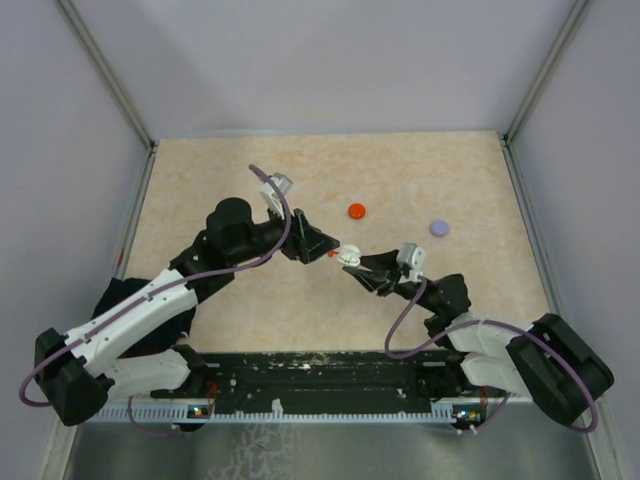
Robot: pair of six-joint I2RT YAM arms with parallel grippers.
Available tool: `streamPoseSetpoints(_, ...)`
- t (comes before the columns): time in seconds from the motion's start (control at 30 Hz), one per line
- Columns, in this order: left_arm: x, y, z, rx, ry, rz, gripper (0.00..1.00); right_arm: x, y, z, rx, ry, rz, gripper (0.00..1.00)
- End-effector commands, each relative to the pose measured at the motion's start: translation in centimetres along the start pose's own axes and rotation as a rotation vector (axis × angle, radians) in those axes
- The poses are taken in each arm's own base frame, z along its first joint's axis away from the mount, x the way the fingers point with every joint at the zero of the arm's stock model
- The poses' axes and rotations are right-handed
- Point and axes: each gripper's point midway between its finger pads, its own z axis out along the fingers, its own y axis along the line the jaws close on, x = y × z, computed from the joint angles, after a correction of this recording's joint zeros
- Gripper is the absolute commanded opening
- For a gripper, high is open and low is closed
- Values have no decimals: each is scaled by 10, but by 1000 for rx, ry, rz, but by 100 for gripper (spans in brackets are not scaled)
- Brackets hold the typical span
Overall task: Insert the wireless bluetooth earbuds into the charging case
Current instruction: Close the charging case.
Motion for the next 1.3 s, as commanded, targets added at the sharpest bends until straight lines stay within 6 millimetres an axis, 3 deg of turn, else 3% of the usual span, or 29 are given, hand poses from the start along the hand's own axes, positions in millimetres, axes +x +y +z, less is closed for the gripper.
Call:
streamPoseSetpoints(0.0, 8, -13, -3, 125, 58, -10, 79, -26, 10, 14, -90, -56, -43, 0)
streamPoseSetpoints(0.4, 17, -32, 8, 274, 123, -45, 82, -52, 24, 33, -217, -130, 11, 0)
streamPoseSetpoints(0.67, 14, -49, -2, 365, 119, -34, 73, -40, 25, 36, -225, -109, 102, 0)
streamPoseSetpoints(0.93, 17, -59, -14, 416, 128, -24, 70, -25, 14, 39, -157, -47, 172, 0)
streamPoseSetpoints(1.1, -1, -39, -17, 247, 69, 39, 75, -20, 8, 36, -98, -4, 258, 0)
streamPoseSetpoints(1.27, -25, 22, -33, -156, 1, 99, 80, 21, -12, 21, 104, 235, 407, 0)
